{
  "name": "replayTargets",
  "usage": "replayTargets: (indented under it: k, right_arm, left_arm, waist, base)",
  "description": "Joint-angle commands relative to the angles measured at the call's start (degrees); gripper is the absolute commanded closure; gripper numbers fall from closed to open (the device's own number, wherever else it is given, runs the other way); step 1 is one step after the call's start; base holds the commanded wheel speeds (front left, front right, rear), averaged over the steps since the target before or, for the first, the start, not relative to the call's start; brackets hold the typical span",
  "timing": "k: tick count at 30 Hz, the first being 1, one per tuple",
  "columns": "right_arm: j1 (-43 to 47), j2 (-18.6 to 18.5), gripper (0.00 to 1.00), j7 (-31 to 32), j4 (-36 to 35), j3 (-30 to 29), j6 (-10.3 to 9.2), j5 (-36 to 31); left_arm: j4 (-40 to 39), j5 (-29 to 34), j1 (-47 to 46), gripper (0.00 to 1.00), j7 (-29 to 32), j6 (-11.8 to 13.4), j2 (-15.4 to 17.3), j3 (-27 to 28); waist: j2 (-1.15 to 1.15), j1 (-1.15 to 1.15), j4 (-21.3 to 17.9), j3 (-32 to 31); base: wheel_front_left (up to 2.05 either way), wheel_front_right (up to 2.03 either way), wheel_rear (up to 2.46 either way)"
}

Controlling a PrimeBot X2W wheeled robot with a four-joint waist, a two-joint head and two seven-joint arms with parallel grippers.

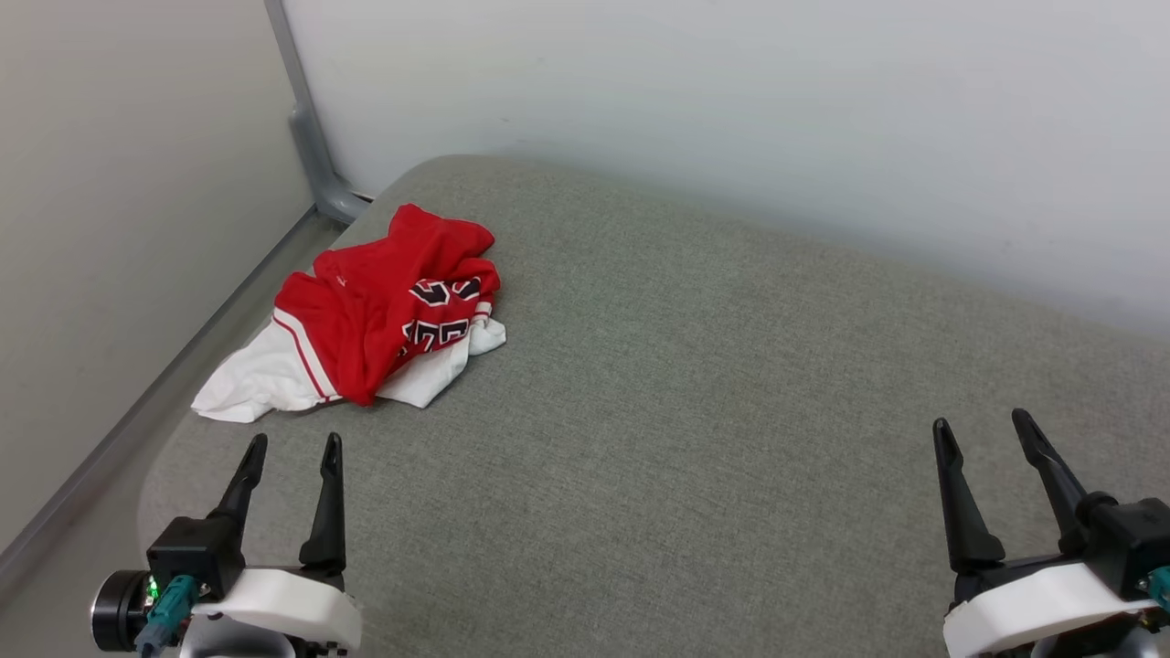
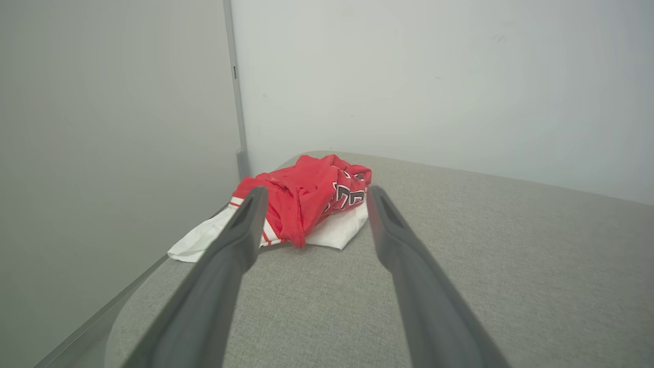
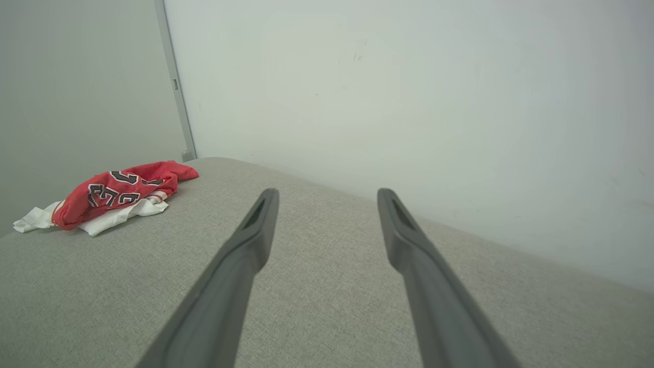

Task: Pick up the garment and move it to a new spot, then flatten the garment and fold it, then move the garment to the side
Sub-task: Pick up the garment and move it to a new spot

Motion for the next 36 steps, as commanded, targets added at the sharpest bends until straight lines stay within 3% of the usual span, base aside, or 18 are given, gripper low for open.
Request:
replayTargets:
  k: [1,12,23,30,36]
  right_arm:
    - [-0.98,0.05,0.00,0.21,-0.29,-0.05,-0.03,-0.37]
    - [-5.06,0.04,0.00,2.72,-3.29,0.26,-0.04,-3.09]
    - [-10.12,0.05,0.00,3.68,-6.95,-0.48,-0.04,-5.13]
    - [-11.87,0.04,0.00,3.22,-6.94,-0.24,-0.04,-5.31]
    - [-13.25,0.05,0.00,2.76,-6.22,0.01,-0.04,-4.69]
  left_arm:
    - [0.29,-0.44,-1.27,0.00,-0.16,-0.15,-0.22,0.28]
    - [7.28,-6.87,-14.62,0.00,2.34,-0.94,1.35,2.35]
    - [22.61,-18.25,-33.55,0.00,22.41,-1.42,11.65,0.95]
    - [29.55,-25.59,-37.85,0.00,34.49,-1.45,17.22,-1.87]
    - [35.29,-30.47,-39.56,0.00,45.25,-1.46,19.85,-4.06]
  waist:
    - [0.00,0.00,-0.19,0.77]
    - [0.00,0.00,-4.10,9.19]
    - [0.00,0.00,-11.06,22.20]
    - [0.00,0.00,-13.15,26.37]
    - [0.00,0.00,-14.27,28.70]
  base:
    - [0.00,0.00,0.00]
    - [0.00,0.00,0.00]
    - [0.00,0.00,0.00]
    - [0.00,0.00,0.00]
    - [0.00,0.00,0.00]
